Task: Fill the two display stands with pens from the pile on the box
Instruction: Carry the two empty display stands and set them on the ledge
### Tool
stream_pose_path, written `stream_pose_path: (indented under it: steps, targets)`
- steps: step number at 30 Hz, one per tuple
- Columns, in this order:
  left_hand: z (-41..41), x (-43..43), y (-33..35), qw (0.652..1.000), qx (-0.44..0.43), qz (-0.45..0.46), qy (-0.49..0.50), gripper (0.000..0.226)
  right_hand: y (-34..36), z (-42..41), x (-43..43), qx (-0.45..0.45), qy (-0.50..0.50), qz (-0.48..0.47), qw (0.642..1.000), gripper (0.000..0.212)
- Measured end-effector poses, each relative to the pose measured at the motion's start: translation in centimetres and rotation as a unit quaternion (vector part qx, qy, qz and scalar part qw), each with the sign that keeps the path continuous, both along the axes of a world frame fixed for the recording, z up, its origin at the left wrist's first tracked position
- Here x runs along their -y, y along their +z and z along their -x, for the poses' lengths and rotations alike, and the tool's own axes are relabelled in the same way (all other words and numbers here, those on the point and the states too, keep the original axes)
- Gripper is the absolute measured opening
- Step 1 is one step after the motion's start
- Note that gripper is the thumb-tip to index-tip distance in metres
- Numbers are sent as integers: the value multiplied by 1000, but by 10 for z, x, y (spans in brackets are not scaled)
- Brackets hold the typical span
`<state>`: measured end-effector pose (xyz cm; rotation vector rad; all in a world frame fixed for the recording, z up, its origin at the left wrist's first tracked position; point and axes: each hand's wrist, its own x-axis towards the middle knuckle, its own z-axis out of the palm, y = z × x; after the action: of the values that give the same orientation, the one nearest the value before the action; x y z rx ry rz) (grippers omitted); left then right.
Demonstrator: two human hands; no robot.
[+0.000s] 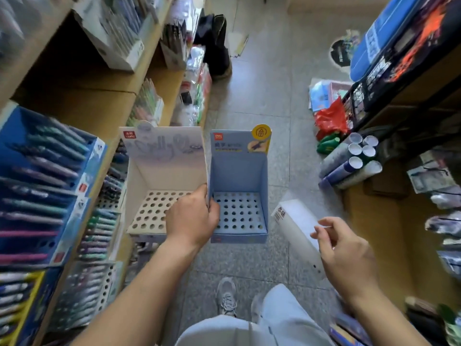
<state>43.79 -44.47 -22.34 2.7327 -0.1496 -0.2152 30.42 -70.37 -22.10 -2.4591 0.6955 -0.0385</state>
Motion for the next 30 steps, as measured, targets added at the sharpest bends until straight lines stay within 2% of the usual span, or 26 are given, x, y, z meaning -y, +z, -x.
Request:
stream_pose_path:
  steps: [8, 16, 23, 30]
  targets:
    - [-156, 88, -3, 999, 22, 3, -27, 15, -12, -133, 74, -9, -31, -17, 999, 10]
    - [-313, 189, -8, 1000, -7, -15, -24, 15, 0, -344, 182, 24, 4, -30, 999, 10]
    - [-460, 225, -6, 999, -16, -29, 4, 15, 7, -516, 231, 42, 20, -24, 999, 8]
    - [-645, 261, -18, 999, -30, -14, 6, 16, -10, -679, 258, 1, 10, -19, 1000, 8]
